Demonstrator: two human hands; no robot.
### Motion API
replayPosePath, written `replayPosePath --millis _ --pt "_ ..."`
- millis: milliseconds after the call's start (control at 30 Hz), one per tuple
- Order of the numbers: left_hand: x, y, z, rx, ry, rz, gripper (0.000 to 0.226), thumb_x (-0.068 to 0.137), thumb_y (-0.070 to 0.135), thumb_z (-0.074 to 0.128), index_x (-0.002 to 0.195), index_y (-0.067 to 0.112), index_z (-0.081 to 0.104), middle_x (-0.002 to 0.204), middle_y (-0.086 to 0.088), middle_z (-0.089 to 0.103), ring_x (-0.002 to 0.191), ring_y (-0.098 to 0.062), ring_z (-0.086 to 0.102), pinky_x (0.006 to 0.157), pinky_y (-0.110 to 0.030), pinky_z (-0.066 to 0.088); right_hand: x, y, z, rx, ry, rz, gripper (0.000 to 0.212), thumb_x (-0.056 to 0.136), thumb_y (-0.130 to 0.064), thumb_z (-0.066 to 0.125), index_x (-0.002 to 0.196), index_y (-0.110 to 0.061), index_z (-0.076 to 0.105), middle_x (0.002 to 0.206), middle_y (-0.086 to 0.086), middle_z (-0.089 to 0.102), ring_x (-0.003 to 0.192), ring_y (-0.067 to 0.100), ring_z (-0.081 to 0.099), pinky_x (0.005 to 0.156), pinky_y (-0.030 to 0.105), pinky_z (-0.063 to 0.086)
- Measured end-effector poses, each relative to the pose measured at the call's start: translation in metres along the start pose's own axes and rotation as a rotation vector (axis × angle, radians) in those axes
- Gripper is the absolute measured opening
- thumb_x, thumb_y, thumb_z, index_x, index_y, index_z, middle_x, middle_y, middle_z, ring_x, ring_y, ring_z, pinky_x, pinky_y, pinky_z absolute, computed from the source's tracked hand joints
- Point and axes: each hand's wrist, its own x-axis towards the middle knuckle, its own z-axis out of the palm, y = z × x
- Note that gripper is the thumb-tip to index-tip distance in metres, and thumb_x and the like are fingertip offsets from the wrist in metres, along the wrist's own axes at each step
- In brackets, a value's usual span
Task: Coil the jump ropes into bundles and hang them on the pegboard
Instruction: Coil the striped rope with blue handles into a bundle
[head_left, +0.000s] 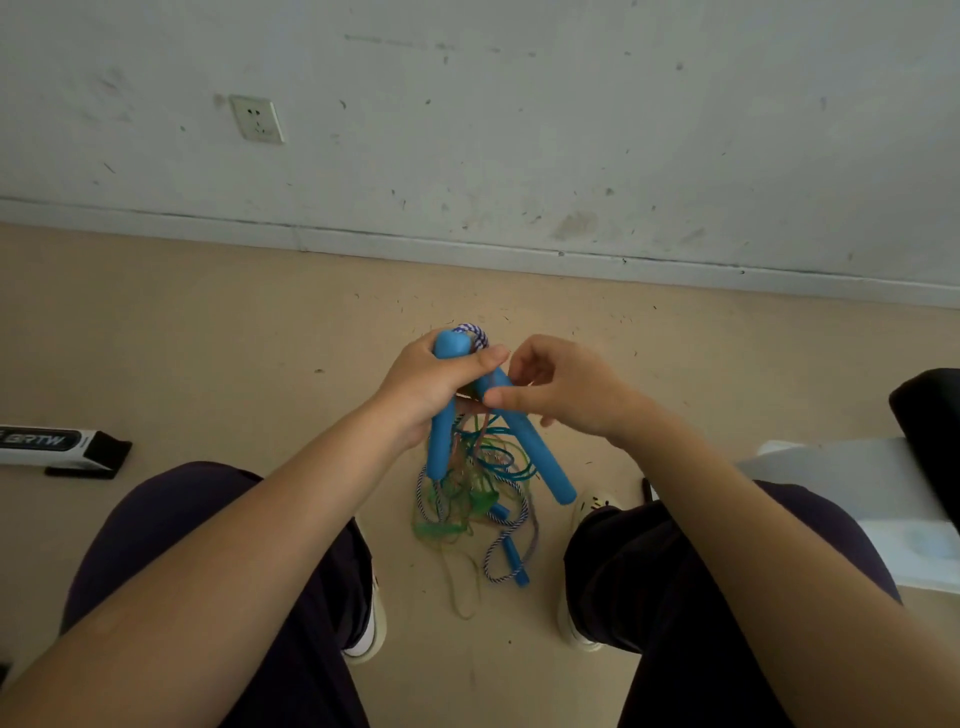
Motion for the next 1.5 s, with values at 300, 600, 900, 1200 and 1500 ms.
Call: replayPosePath --millis 300,600,900,1200,1500 --pt "0.002 0.005 -0.007 -0.066 -0.078 0.001 0.042 0.079 0.006 0.079 0.114 -0.002 0.058 0.106 -0.019 0.071 0.086 -0.027 0.074 0.074 -0.036 0.061 0.002 -0.005 -0.003 0.095 0.098 -0.042 0.012 0.087 -0.014 0.067 0.095 -0.021 0.062 0.095 0.003 0.071 0.086 0.023 0.069 0.078 0.036 0.054" --pt "0.004 0.004 -0.007 -0.053 -0.071 0.057 0.042 0.075 0.002 0.082 0.112 0.005 0.060 0.098 -0.012 0.073 0.089 -0.027 0.074 0.076 -0.037 0.061 0.004 -0.003 -0.001 0.116 0.132 0.007 0.010 0.097 -0.015 0.052 0.096 -0.012 0.061 0.085 0.002 0.065 0.073 0.011 0.057 0.068 0.029 0.050" --pt "0.003 0.005 -0.011 -0.028 -0.009 0.069 0.034 0.078 0.002 0.081 0.107 0.006 0.063 0.097 -0.013 0.075 0.086 -0.026 0.075 0.072 -0.032 0.061 0.001 0.002 -0.006 0.090 -0.009 0.008 0.021 0.091 -0.033 0.068 0.106 -0.023 0.058 0.082 0.005 0.074 0.062 0.011 0.065 0.065 0.030 0.058" --pt "0.003 0.010 -0.015 0.060 -0.044 0.063 0.026 0.086 0.003 0.072 0.111 0.008 0.070 0.089 -0.015 0.076 0.077 -0.022 0.074 0.068 -0.028 0.059 0.006 0.004 -0.005 0.053 0.156 -0.019 0.027 0.079 -0.029 0.081 0.095 -0.030 0.060 0.070 -0.002 0.068 0.055 0.006 0.062 0.057 0.025 0.048" --pt "0.004 0.009 -0.014 -0.018 -0.047 0.034 0.028 0.083 -0.002 0.075 0.104 0.010 0.060 0.070 0.001 0.073 0.060 -0.021 0.072 0.055 -0.027 0.057 0.002 0.000 -0.006 0.039 0.138 -0.016 0.030 0.080 -0.028 0.081 0.102 -0.023 0.061 0.083 0.011 0.072 0.062 0.012 0.064 0.067 0.038 0.054"
